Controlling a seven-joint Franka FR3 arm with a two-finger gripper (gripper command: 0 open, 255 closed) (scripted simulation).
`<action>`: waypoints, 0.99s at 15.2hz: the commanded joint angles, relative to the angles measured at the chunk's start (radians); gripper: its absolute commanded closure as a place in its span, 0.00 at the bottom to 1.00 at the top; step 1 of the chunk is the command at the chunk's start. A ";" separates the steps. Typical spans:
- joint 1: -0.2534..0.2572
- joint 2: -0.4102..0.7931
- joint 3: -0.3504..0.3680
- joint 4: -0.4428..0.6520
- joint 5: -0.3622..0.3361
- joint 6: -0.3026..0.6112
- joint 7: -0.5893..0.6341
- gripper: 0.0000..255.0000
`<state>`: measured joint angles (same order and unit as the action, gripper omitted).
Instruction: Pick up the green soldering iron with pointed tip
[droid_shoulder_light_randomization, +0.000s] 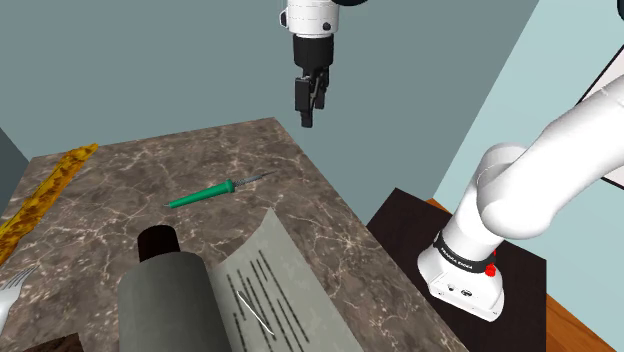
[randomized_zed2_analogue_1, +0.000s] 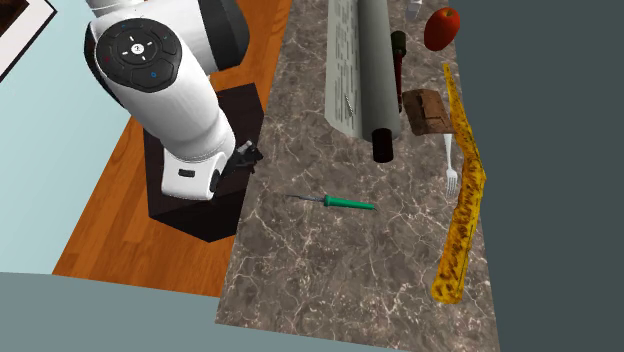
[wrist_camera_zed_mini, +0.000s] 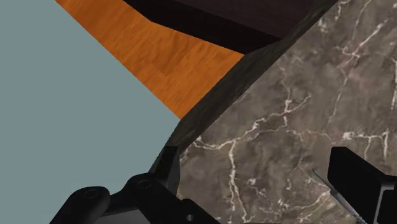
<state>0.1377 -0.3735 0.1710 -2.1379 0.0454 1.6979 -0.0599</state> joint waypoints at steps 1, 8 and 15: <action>0.015 0.060 0.015 0.030 0.008 0.024 -0.014 0.00; 0.072 0.270 0.080 0.162 0.023 0.084 -0.041 0.00; 0.135 0.483 0.145 0.329 0.010 0.111 -0.059 0.00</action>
<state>0.2628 0.0697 0.3068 -1.8414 0.0612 1.8052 -0.1170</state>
